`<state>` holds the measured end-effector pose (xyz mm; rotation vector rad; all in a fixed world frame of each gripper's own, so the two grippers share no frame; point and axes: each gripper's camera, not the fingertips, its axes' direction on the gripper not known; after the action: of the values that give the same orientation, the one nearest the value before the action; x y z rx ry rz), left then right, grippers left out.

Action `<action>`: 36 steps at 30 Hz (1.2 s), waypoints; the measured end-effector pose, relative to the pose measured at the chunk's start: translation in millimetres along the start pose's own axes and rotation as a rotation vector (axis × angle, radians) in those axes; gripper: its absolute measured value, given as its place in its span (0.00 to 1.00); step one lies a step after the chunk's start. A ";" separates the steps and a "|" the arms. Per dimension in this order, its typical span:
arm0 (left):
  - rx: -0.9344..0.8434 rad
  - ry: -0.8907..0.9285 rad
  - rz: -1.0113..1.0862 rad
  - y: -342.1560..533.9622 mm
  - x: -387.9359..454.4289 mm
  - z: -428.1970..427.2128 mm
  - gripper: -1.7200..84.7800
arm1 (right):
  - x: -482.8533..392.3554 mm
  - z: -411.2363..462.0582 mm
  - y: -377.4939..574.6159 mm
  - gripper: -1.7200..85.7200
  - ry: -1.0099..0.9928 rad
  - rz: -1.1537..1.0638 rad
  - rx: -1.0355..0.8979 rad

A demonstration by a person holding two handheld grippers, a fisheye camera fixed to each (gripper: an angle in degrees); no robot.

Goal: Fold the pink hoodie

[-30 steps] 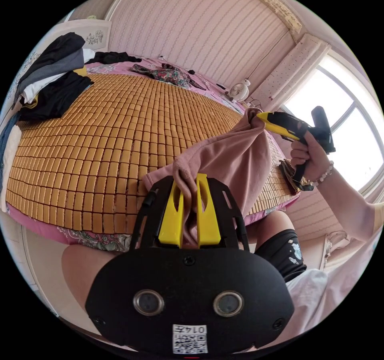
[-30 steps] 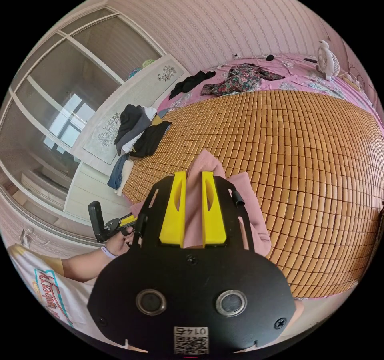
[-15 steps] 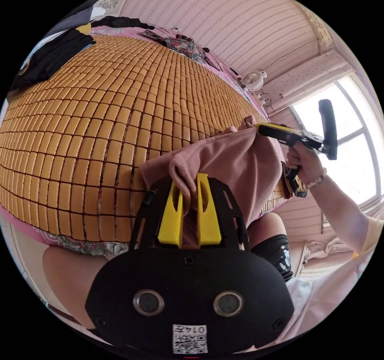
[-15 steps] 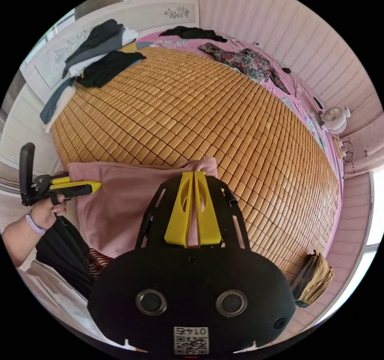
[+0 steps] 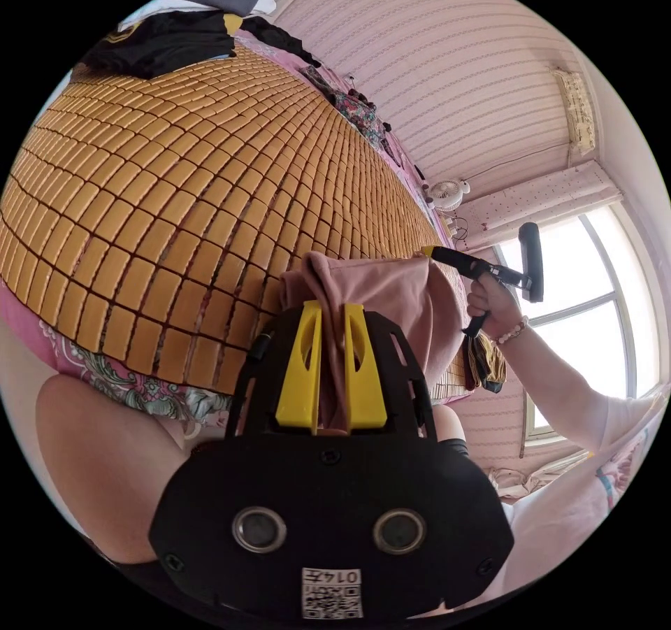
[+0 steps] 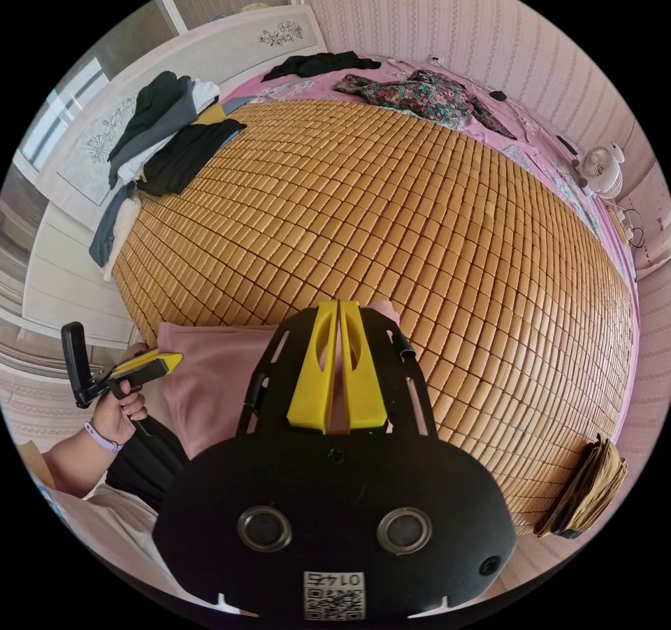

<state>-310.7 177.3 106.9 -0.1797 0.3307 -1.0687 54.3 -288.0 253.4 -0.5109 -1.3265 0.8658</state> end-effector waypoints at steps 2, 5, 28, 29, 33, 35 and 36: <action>0.053 -0.058 0.021 4.9 -8.9 -8.3 0.07 | 3.5 14.4 -11.6 0.02 0.002 0.000 -0.051; -0.012 -0.149 0.021 7.8 -28.1 15.5 0.06 | 19.2 60.7 -15.6 0.02 -0.006 0.024 -0.179; -0.060 0.031 0.001 196.7 -52.8 58.5 0.18 | 193.0 -187.3 96.3 0.26 -0.398 0.179 0.127; -0.078 0.027 -0.010 205.9 -51.8 74.1 0.18 | 198.8 -186.7 95.5 0.28 -0.411 0.195 0.113; -0.144 -0.049 0.103 228.3 -32.4 115.7 0.18 | 218.9 -171.3 76.3 0.24 -0.434 0.278 -0.024; -0.176 -0.105 0.173 240.0 -22.5 136.6 0.17 | 226.5 -183.6 69.5 0.22 -0.408 0.280 -0.012; -0.180 -0.112 0.181 242.7 -22.0 141.3 0.16 | 228.0 -191.3 61.4 0.21 -0.432 0.251 -0.031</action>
<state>-70.0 309.4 169.7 -0.3621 0.3356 -0.8459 226.4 -43.7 309.2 -0.5412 -1.6935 1.2121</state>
